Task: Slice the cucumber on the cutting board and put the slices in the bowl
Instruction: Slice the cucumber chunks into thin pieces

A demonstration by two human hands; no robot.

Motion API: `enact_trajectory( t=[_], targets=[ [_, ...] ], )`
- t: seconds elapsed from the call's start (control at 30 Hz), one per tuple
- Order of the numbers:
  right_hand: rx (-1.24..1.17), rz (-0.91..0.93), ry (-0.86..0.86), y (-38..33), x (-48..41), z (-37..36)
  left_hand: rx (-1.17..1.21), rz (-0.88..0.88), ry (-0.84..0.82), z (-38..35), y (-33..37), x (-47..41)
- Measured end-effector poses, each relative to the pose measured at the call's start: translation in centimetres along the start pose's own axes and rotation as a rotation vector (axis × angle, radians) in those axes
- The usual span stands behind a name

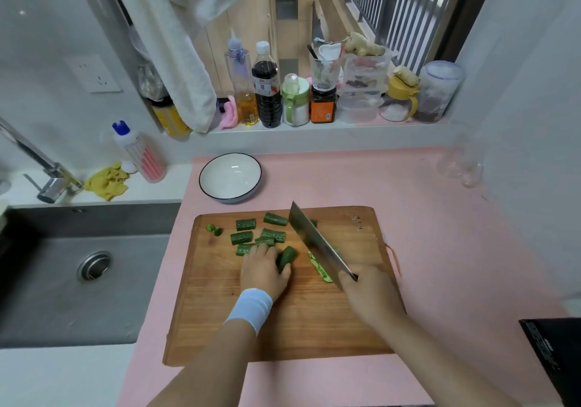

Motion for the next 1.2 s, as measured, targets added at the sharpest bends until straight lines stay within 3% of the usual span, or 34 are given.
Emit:
enact_trajectory(
  t=[0.3,0.53,0.8,1.2],
  targets=[
    [0.231,0.166,-0.052,-2.4,3.6,-3.1,0.089,0.138,0.061,-0.5,-5.0,7.8],
    [0.318,0.192,-0.07,-3.0,4.2,-4.7,0.302,0.062,0.209,-0.5,-4.3,8.7],
    [0.352,0.235,-0.056,-3.0,4.2,-5.3,0.399,-0.137,0.249,-0.9,-3.0,8.1],
    [0.445,0.408,0.139,-5.2,6.8,-5.2,0.426,-0.165,0.249,-0.6,-2.7,8.4]
  ],
)
Point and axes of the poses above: each hand's wrist, its own x-axis away from the middle knuckle, its own z-axis out of the back of the hand, y = z × x, the point moved 9 cm from there along -x, towards the middle knuckle, and after that the axes turned 11 degrees about x, right-handed, at the moved point
